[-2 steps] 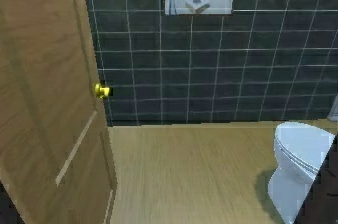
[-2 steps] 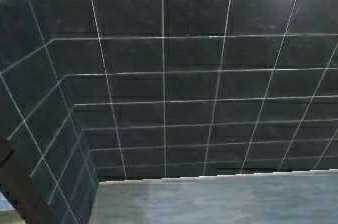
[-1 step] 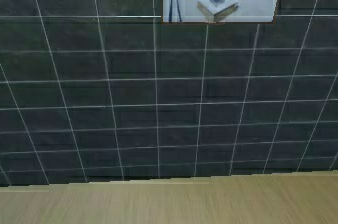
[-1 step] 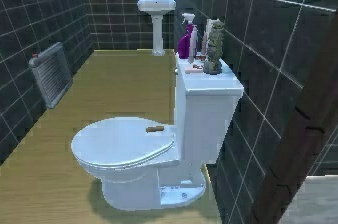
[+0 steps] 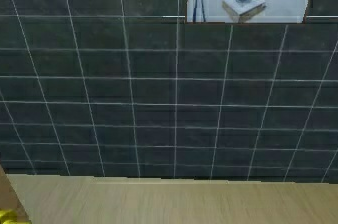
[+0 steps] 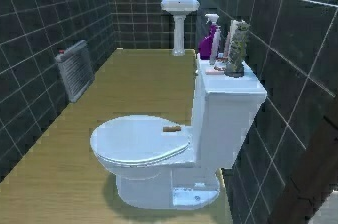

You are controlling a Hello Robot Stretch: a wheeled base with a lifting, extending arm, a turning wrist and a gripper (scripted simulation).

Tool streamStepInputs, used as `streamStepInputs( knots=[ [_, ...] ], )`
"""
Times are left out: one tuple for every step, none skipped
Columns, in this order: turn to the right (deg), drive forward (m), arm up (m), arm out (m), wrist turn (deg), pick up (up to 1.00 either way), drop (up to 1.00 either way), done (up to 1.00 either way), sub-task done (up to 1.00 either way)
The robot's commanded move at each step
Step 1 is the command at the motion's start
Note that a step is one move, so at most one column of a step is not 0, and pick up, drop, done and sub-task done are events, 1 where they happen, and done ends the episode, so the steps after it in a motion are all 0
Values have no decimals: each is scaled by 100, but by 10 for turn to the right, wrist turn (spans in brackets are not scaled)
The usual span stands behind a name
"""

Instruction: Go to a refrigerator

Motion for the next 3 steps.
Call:
streamStepInputs(
  knots=[
    [0, 50, 0, 0, 0, 0, 0, 0, 0],
    [-390, 0, 0, 0, 0, 0, 0, 0, 0],
    [0, 45, 0, 0, 0, 0, 0, 0, 0]
  ],
)
